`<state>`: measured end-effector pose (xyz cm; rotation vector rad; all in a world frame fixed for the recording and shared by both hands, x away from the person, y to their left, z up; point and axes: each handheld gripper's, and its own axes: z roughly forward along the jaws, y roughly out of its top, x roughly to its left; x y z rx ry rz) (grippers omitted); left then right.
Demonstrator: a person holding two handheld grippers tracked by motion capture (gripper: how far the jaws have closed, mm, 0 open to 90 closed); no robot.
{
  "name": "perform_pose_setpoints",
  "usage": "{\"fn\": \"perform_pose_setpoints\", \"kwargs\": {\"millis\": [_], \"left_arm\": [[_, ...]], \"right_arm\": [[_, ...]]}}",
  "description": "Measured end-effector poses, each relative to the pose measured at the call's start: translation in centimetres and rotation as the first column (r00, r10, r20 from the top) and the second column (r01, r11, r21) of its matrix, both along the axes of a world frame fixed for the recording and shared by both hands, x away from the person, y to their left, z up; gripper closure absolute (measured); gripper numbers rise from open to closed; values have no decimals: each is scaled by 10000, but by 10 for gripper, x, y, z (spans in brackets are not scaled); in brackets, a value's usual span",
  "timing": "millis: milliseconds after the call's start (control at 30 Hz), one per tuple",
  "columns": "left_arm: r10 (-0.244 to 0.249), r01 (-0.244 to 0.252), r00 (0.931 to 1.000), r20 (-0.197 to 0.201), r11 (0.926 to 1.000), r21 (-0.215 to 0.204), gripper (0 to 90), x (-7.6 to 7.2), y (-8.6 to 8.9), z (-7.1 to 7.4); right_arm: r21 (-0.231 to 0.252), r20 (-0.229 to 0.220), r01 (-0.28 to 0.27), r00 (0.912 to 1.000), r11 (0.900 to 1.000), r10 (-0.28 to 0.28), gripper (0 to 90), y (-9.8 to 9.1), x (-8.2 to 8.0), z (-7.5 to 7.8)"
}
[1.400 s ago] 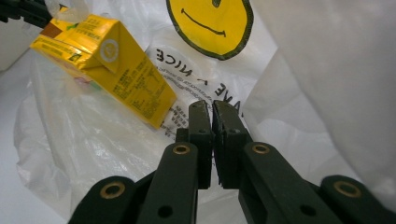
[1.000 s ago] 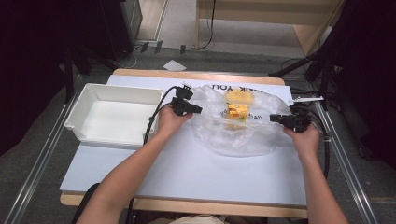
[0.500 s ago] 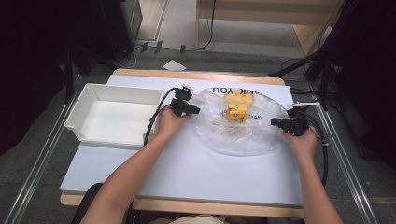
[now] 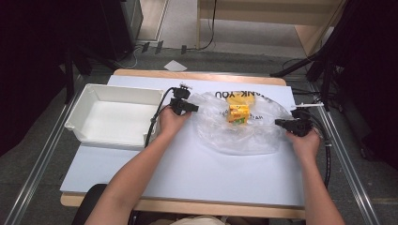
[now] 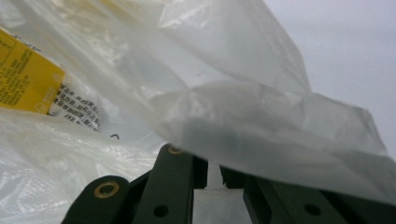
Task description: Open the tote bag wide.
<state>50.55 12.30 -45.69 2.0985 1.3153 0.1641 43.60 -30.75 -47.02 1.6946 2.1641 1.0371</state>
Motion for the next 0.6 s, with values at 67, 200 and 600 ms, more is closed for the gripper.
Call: {"fn": "perform_pose_setpoints", "kwargs": {"millis": [67,200,600], "left_arm": [[55,-55,10000,28,10000,-22,764,1,1,0],[1,-1,10000,17,9999,146,786,4,-1,0],[134,-136,9999,79,9997,195,851,5,1,-1]], "right_arm": [[36,-28,-15,10000,10000,15,849,-2,0,-1],[-73,-195,-131,9997,9999,129,843,-4,4,-3],[-57,-215,77,9997,10000,-78,865,-13,5,-7]]}}
